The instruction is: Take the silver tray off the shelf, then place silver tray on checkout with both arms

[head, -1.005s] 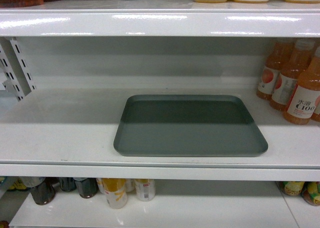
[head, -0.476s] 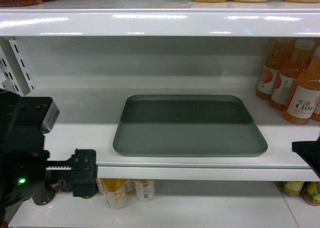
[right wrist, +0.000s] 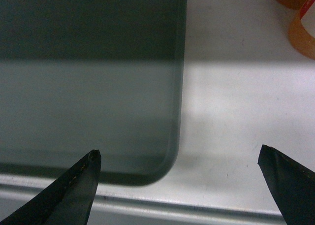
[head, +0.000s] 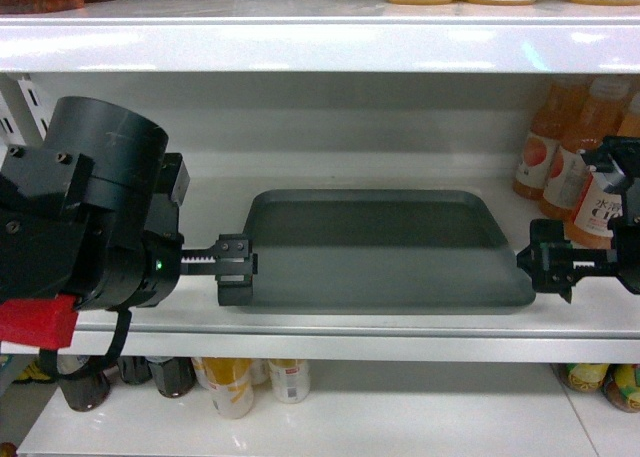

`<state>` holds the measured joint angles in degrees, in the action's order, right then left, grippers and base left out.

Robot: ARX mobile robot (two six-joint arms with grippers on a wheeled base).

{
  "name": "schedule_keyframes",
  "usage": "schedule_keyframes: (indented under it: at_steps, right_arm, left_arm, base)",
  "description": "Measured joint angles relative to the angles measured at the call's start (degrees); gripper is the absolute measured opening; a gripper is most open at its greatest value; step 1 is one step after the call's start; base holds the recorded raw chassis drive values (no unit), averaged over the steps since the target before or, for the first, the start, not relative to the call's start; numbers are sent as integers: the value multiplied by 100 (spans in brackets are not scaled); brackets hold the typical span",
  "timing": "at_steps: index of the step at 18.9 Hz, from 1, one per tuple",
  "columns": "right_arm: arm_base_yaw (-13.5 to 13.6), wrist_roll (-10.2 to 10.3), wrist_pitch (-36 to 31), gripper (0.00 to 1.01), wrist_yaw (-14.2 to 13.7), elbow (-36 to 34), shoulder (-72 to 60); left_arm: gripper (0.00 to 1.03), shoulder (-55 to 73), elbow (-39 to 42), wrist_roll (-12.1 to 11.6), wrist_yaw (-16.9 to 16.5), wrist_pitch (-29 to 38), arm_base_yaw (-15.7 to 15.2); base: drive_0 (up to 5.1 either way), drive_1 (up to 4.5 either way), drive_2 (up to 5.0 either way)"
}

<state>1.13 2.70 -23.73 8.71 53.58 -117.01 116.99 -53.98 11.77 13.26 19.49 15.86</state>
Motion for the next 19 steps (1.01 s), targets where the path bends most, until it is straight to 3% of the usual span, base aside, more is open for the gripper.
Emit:
schedule_keyframes:
  at_steps: [6, 10, 15, 19]
  right_arm:
    - [20, 225, 844, 98, -227, 1624, -1062]
    - [81, 219, 1196, 98, -374, 2496, -1519]
    - [118, 190, 1670, 98, -428, 3115, -1943]
    - [151, 26, 2116, 98, -568, 3567, -2295]
  left_arm:
    - [98, 741, -942, 72, -48, -625, -151]
    - [98, 1040, -1373, 136, -103, -857, -179]
    - [98, 1421, -1853, 127, -214, -1224, -125]
    - [98, 1572, -2186, 26, -184, -1403, -105]
  base:
    - [0, 0, 0]
    - [0, 0, 0]
    - [0, 0, 0]
    - [0, 0, 0]
